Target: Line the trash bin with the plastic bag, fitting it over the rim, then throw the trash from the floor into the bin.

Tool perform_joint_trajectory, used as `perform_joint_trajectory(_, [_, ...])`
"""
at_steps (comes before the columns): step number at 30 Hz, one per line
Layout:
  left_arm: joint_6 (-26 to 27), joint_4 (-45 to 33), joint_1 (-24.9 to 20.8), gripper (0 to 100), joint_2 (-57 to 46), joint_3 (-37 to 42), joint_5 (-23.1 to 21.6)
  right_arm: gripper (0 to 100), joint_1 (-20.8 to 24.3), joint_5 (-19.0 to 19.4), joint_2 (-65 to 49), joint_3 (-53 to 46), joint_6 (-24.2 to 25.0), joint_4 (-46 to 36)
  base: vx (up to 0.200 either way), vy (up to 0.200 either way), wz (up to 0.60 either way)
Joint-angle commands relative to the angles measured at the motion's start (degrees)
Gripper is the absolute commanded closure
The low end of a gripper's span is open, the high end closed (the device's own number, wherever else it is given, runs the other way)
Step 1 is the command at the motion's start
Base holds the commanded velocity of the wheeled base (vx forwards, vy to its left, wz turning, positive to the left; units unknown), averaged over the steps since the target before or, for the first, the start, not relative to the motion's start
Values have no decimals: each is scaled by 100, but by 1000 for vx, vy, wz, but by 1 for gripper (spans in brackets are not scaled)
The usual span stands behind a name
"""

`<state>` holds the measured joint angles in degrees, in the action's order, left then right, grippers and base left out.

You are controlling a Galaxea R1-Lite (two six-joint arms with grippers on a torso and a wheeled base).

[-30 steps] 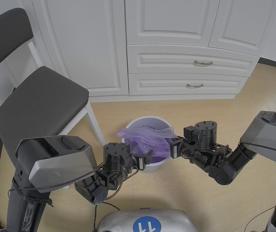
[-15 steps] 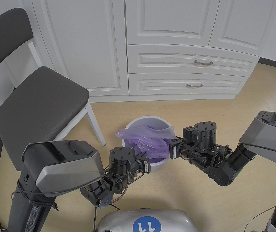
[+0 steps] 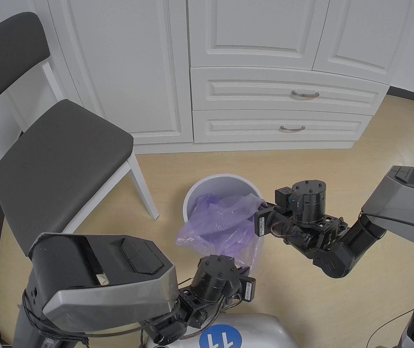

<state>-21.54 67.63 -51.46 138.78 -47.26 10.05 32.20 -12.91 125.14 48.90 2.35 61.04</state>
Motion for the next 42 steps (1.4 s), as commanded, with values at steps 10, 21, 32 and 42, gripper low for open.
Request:
perform_joint_trajectory(10, [-395, 593, -49, 100, -70, -134, 15, 100, 76, -1, 72, 32, 11, 5, 0, 0, 0])
perform_joint_trajectory(21, [45, 857, -383, 0, -1599, 1070, -486, 100, 32, -1, 107, 67, 11, 5, 0, 0, 0])
perform_joint_trajectory(32, [765, -5, 408, 0, -2206, 1316, -794, 100, 24, -1, 151, 76, 2, 5, 0, 0, 0])
perform_joint_trajectory(42, [695, -1253, 1481, 0, -975, 288, -820, 100, -12, -10, 134, 103, 11, 5, 0, 0, 0])
